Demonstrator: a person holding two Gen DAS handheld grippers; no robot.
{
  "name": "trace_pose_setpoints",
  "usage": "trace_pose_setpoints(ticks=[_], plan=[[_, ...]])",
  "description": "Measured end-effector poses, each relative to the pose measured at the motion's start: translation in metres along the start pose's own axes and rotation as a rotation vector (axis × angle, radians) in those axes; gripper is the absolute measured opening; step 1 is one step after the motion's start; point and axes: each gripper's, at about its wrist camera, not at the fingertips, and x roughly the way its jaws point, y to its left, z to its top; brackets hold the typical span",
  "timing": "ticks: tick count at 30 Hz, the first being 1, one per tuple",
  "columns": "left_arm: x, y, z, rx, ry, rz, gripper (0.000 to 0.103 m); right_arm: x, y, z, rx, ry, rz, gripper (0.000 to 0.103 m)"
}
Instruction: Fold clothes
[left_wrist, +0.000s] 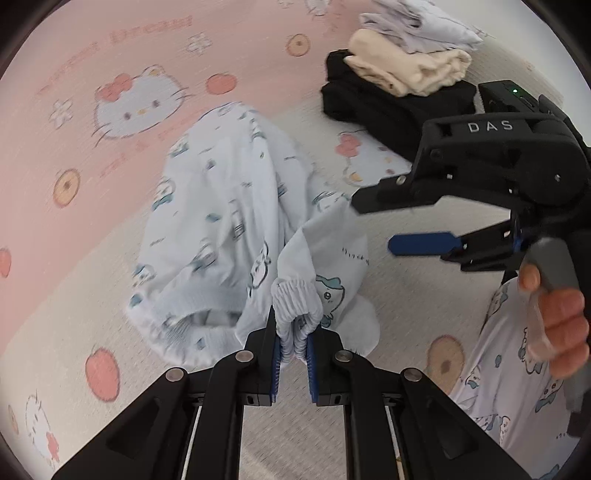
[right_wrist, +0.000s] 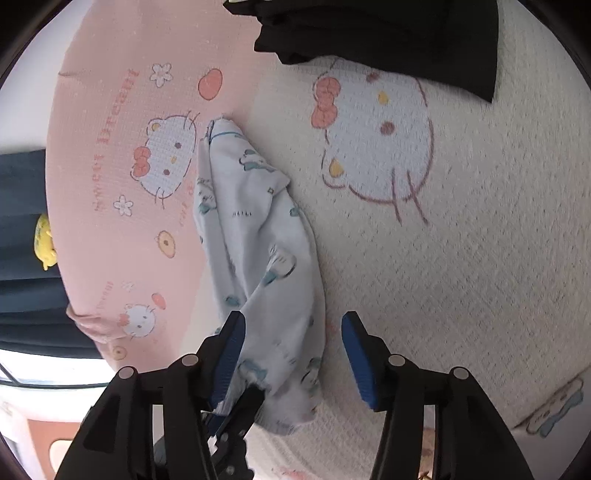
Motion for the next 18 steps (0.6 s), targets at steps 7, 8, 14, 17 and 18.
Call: trace_pose_setpoints(ticks=[7, 8, 14, 17, 18], plan=[[-0.007, 0.015, -0.010, -0.022, 0.006, 0.009, 0.010, 0.002, 0.007, -0.002, 0.041, 0.008, 0.033, 0.054], [-0.007, 0.017, -0.010, -0.026, 0.006, 0.009, 0.010, 0.002, 0.010, -0.001, 0.037, -0.002, 0.043, 0.054], [-0.013, 0.024, -0.018, -0.036, 0.012, 0.017, 0.010, 0.015, 0.023, 0.004, 0.018, -0.049, 0.027, 0.054], [-0.015, 0.026, -0.023, -0.034, 0.018, 0.017, 0.010, 0.022, 0.027, 0.001, -0.008, -0.059, -0.010, 0.045], [-0.016, 0.026, -0.025, -0.034, 0.019, 0.017, 0.010, 0.023, 0.030, -0.001, -0.026, -0.051, -0.017, 0.029]])
